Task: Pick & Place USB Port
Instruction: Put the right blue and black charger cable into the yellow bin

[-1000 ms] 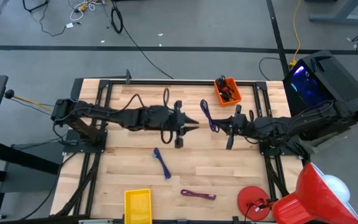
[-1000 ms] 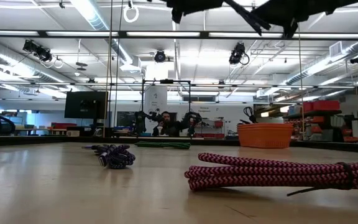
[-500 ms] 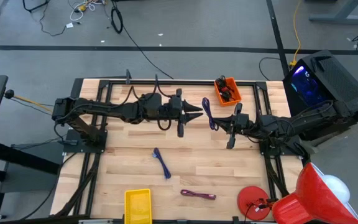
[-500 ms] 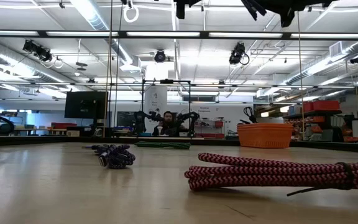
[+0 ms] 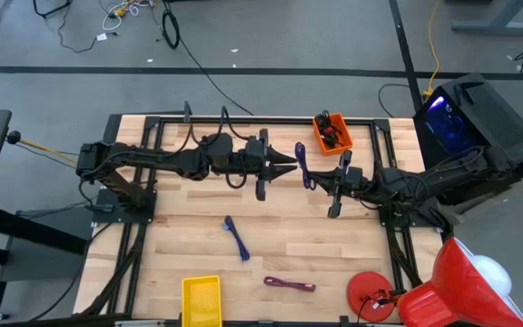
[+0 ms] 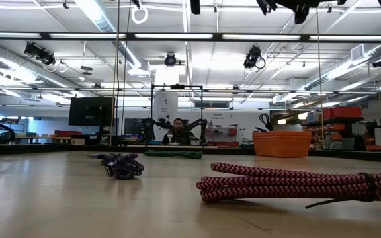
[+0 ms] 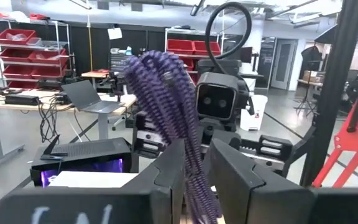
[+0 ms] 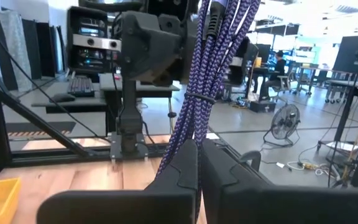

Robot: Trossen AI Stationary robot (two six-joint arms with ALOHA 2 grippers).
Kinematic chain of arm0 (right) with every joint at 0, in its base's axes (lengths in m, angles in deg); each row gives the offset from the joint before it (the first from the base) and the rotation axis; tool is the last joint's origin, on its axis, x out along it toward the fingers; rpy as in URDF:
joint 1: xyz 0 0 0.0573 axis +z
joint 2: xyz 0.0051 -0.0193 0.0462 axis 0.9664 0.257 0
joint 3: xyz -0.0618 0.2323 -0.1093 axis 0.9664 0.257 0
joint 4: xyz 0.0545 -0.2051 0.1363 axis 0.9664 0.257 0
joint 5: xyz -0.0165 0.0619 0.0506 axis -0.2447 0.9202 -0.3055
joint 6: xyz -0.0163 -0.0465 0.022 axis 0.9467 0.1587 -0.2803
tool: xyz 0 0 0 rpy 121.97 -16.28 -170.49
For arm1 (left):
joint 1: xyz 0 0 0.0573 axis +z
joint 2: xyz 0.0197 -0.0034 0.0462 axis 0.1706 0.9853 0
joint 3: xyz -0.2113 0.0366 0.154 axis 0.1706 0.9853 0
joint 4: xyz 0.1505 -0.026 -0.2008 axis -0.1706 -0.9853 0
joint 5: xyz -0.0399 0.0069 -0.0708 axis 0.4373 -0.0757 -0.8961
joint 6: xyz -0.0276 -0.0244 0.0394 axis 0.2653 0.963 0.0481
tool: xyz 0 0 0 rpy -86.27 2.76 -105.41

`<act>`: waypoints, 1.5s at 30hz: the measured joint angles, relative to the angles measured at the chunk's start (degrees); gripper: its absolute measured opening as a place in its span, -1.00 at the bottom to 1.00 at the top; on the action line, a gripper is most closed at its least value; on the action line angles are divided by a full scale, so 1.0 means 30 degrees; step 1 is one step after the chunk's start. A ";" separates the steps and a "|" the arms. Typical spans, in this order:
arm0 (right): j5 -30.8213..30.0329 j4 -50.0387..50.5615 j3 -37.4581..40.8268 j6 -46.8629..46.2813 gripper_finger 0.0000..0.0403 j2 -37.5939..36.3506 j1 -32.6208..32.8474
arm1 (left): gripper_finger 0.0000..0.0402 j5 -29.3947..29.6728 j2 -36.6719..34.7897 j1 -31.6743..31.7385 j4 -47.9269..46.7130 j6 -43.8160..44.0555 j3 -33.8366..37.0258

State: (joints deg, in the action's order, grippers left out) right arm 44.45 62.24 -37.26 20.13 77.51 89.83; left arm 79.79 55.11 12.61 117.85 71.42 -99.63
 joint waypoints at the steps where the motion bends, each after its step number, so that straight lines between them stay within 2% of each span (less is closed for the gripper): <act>1: 0.0104 -0.0098 0.0000 0.0000 -1.00 0.0007 0.0000 | -0.59 0.0020 0.0000 0.0000 -0.0007 -0.0007 0.0000; 21: 0.0355 -0.2790 -0.0015 0.0927 -1.00 0.1749 -0.0420 | -0.59 0.0028 0.0000 -0.0023 0.0010 -0.0003 0.0000; 33: 0.1611 -0.3845 -0.0015 0.0304 -1.00 0.2361 -0.1078 | -0.59 0.0028 0.0000 -0.0048 -0.0308 0.0000 0.0000; 36: 0.2466 -0.4300 -0.0015 0.0543 -1.00 0.2354 -0.1016 | -0.59 0.0042 0.0000 -0.0044 -0.0827 0.0014 0.0000; 45: 0.1684 -0.4252 -0.0022 0.0506 -1.00 0.2700 -0.1257 | -0.59 0.0091 0.0649 -0.0142 0.0131 0.0407 -0.0015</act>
State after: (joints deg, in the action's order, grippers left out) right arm 49.51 49.48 -37.33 21.65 85.61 86.06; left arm 80.06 57.06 12.18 118.24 72.64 -99.67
